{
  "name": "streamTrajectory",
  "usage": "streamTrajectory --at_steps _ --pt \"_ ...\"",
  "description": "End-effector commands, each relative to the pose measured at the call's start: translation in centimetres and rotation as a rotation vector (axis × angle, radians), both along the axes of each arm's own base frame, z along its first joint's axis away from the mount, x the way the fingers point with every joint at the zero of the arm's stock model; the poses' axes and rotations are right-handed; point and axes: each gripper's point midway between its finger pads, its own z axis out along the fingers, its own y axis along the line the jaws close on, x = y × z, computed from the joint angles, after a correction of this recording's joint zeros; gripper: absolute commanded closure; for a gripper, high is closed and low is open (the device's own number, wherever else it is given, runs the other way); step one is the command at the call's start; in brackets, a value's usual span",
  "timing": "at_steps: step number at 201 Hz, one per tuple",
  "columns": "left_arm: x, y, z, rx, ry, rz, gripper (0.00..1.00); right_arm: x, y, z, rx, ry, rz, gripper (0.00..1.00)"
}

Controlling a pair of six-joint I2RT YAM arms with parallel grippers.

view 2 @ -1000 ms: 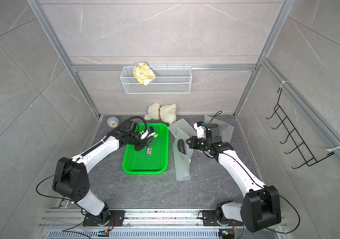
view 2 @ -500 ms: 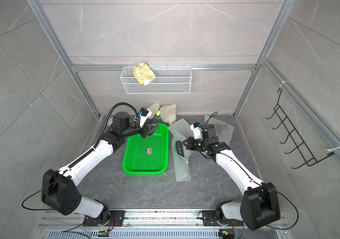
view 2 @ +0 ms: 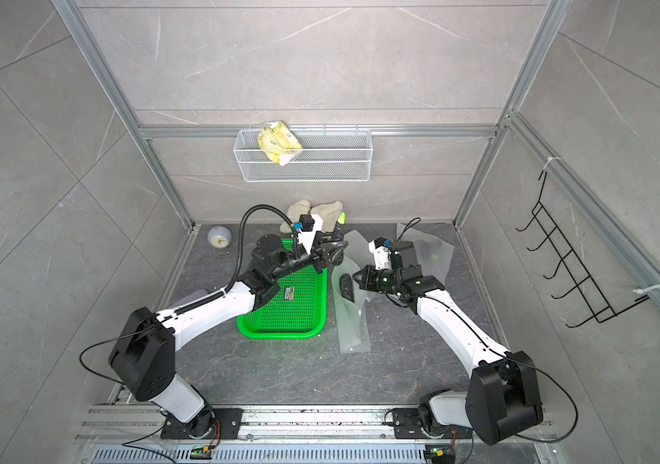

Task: Place the eggplant in a zip-top bag and seal the zipper
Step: Place the eggplant in the zipper food storage bag.

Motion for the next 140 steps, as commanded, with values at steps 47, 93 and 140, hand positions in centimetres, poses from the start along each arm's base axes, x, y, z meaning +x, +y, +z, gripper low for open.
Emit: streamTrajectory --at_steps 47,93,140 --pt "-0.7 -1.3 -2.0 -0.065 0.043 -0.015 0.63 0.6 0.2 2.3 0.014 -0.059 -0.011 0.99" --pt "-1.9 -1.7 -4.5 -0.002 0.074 -0.046 0.51 1.3 -0.4 3.6 0.016 -0.086 -0.057 1.00" --pt "-1.6 -1.7 -5.8 0.029 0.085 -0.032 0.33 1.8 -0.6 5.4 0.035 -0.124 -0.092 1.00"
